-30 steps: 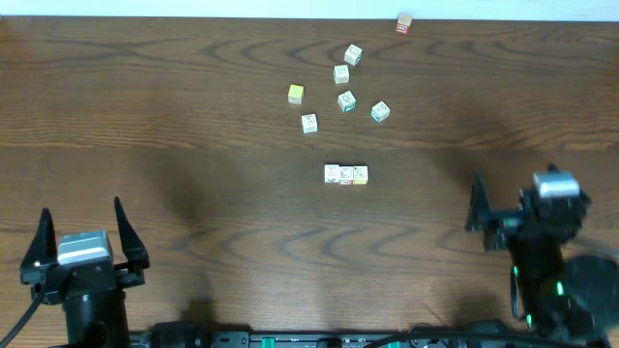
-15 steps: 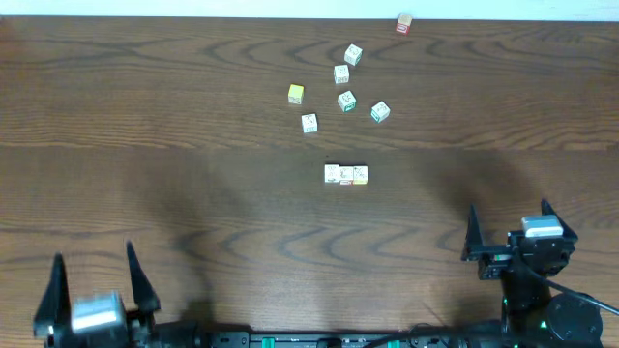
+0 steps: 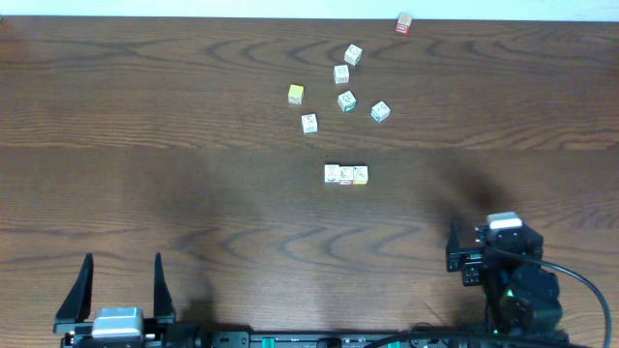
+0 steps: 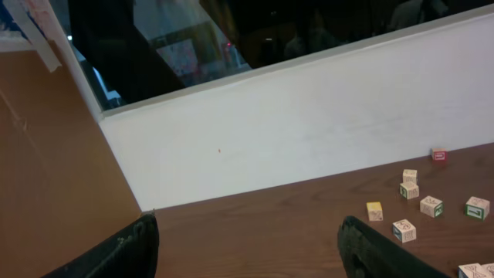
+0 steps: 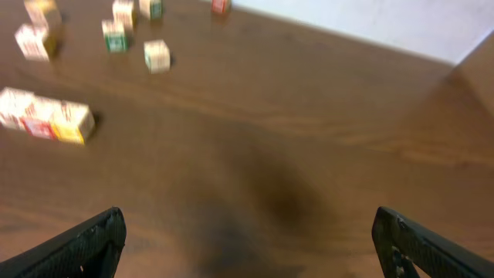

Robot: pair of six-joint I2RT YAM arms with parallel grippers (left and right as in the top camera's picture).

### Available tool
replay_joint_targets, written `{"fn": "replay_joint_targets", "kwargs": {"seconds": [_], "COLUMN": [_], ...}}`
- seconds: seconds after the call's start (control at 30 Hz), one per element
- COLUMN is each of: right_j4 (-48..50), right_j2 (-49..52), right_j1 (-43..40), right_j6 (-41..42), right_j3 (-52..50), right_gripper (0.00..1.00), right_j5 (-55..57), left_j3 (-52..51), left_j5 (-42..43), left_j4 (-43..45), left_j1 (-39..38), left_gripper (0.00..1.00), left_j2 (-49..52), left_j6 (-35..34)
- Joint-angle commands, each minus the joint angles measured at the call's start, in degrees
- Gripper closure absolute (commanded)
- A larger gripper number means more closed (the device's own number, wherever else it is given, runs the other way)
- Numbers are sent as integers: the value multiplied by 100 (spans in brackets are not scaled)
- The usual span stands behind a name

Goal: Lift 3 blocks

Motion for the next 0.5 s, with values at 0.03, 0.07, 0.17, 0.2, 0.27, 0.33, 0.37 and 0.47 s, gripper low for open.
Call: {"fn": "replay_joint_targets", "kwargs": {"seconds": [0.03,0.07,0.17,0.2,0.27,0.33,0.37,0.47], "right_j4": [-76,-103,-90,-90,-90,-90,-90,-55], "right_j2": [-37,-37,-37,-37,-37,-37,-37,-37], "right_j1": [-55,-55,-55,-55,-55,-55,-55,-55], "right_j6": [-59,-59,-50,-35,-33,-33,-35,-39], "right_j3": [-197,-192,-192,-192,-192,-192,-192,-192], "right_gripper": [1,1,1,1,1,1,1,1], "right_j5": [-24,-24,-181,-323,-708,-1281,-1655,-2490], "left_j3": [-17,-17,-17,-17,-17,-17,-17,-17], "left_j5": [105,101,101,101,101,101,101,98], "left_j4": [-15,-35,-153,-251,-487,-584,-555,-702], "left_j1": [-31,-28,-28,-31,-28,-28,-31,-28], "left_gripper": [25,25,25,25,25,25,25,25], "left_j2": [-9,-9,-9,-9,-7,-7,-7,-7], "left_j6": [28,31,31,31,31,52,55,52]}}
